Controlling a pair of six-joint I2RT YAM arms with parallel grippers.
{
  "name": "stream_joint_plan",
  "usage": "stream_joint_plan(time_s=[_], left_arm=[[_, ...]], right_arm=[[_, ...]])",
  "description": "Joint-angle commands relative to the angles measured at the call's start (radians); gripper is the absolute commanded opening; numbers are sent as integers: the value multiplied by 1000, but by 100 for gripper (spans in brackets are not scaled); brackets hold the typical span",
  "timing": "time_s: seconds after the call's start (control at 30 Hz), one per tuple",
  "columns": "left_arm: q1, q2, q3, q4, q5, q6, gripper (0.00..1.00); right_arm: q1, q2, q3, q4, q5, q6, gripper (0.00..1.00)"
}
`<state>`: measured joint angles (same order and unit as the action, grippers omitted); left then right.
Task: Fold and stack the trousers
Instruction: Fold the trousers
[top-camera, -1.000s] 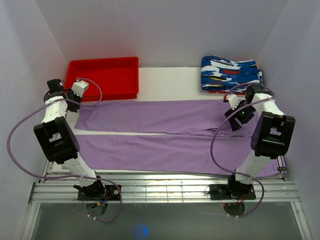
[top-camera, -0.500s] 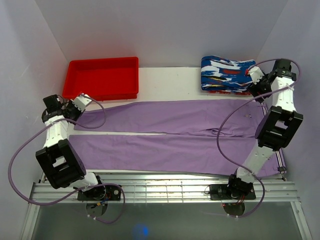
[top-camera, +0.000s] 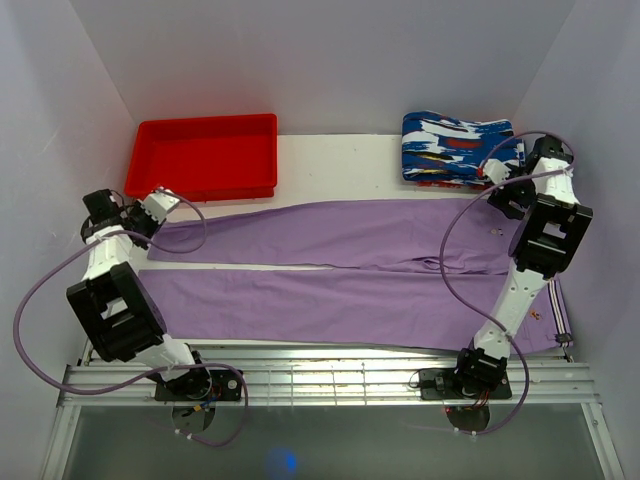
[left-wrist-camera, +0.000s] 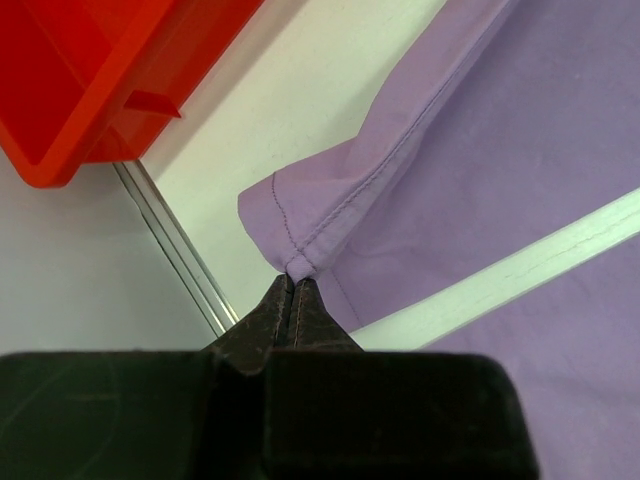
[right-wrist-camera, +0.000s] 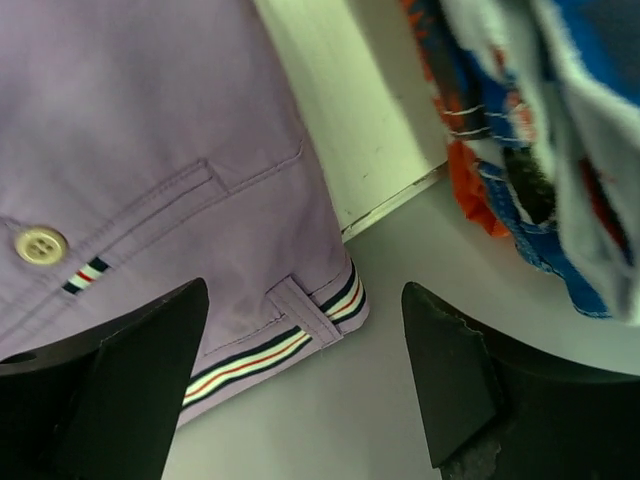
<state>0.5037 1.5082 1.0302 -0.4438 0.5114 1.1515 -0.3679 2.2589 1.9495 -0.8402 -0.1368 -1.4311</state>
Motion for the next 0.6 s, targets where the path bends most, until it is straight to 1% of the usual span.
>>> stream_joint_plan(time_s=[0.0,0.17,0.27,0.3,0.37,0.4,0.47,0.5,0.53,0.57], left_arm=[[15,15,56,-6,10,-1,0],[15,49,85,-9,-1,-9,0],[15,69,102,-16,-11,-10,0],[15,72,105,-15,-13,-12,0],[15,83,125,-27,-14,-15,0],[15,93,133,-30,-16,-19,0],[16,101,154,-35,-22,-25,0],[18,107,160,-35,-27,-29,0],[21,112,165,-35,-25,-32,0],[22,115,178,-36,-24,-41,0]], right_arm=[[-12,11,-12,-22,20,-164,84],[-12,54,-18,-34,39,-227,84],[-12,83,2,-72,33,-256,84],[-11,90,9,-82,22,-261,83],[-11,108,17,-100,22,-279,77],[-5,113,19,-114,37,-282,66],[0,110,25,-128,43,-279,54],[0,103,29,-138,36,-276,39],[0,91,32,-138,29,-264,30],[-2,67,37,-140,22,-255,11]])
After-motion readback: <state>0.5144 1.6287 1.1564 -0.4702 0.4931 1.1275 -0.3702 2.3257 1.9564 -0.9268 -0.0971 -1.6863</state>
